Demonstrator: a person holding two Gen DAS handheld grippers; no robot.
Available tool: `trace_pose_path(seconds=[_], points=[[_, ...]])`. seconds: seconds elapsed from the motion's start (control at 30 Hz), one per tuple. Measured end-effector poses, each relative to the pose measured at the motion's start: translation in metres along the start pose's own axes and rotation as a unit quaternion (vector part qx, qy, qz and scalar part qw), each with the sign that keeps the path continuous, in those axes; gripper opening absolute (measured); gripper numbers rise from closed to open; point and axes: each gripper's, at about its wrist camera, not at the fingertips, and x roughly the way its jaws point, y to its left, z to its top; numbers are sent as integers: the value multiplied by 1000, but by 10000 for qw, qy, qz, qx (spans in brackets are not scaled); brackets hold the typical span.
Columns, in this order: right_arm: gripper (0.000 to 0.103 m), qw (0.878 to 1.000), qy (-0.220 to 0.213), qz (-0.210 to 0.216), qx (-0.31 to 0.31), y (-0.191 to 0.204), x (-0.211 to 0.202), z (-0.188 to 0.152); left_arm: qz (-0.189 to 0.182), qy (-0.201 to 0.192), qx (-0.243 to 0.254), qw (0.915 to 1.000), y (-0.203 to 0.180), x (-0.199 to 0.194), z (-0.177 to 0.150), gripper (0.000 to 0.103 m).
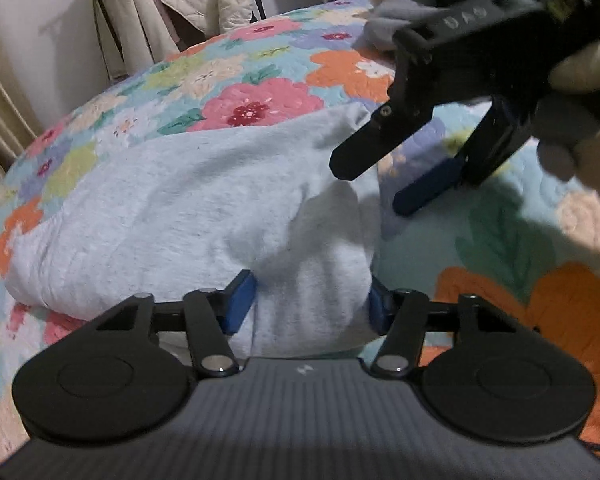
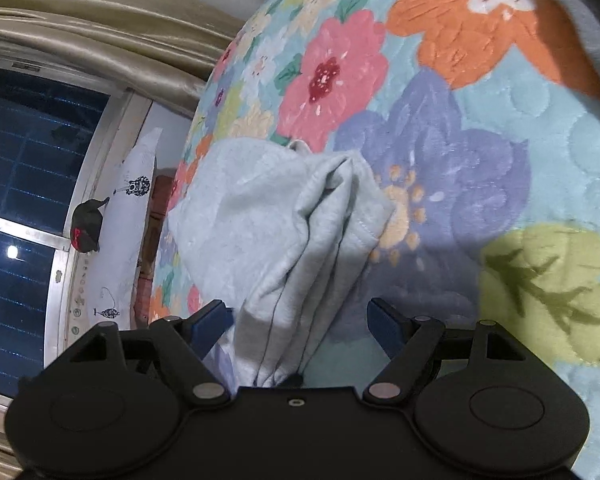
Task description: Fold clothes
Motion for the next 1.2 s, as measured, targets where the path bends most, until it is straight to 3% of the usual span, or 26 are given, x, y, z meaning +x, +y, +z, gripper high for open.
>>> trace_pose_path(seconds=[0.2,0.33,0.4,0.47,0.6,0.7,0.8,0.83,0.87,0.9,1.0,1.07,1.13,1.2], points=[[82,9986,-284,238,381,-11,3,1,-183,-101,-552,9983,18,-5,2,51],[80,9972,-609,332,285,-5,16,3,-208,-228,-825,9961,30,-10,2,51],[42,9972,-647,367,30,1,26,4,-198,-303,-796,9962,30,-16,1,54],[33,9964,-745,390,-107,7,30,4,-200,-366,-766,9962,28,-24,2,64],[30,9917,-1007,720,-351,25,17,6,-224,-635,-568,9961,13,-36,4,96],[29,9888,-1080,905,-499,39,6,10,-28,-682,-309,9972,-5,-30,11,101],[29,9877,-1069,1005,-549,47,4,15,599,-504,-78,9969,-14,-9,14,101],[29,9874,-1065,1052,-509,47,5,17,911,-397,5,9950,-14,0,13,98],[29,9872,-1061,1107,-444,46,5,19,1138,-301,33,9930,-11,7,13,88],[29,9868,-1046,1172,-384,45,6,20,1130,-246,-94,9932,-4,10,12,76],[29,9869,-1018,1219,-282,39,6,24,635,-370,-978,9925,20,0,12,35],[34,9889,-996,1079,-243,36,7,24,613,-483,-1016,9918,23,-7,13,28],[49,9920,-986,756,-212,33,8,21,676,-560,-936,9917,21,-10,14,28],[61,9926,-996,692,-72,29,12,17,647,-618,-910,9918,21,-10,14,26]])
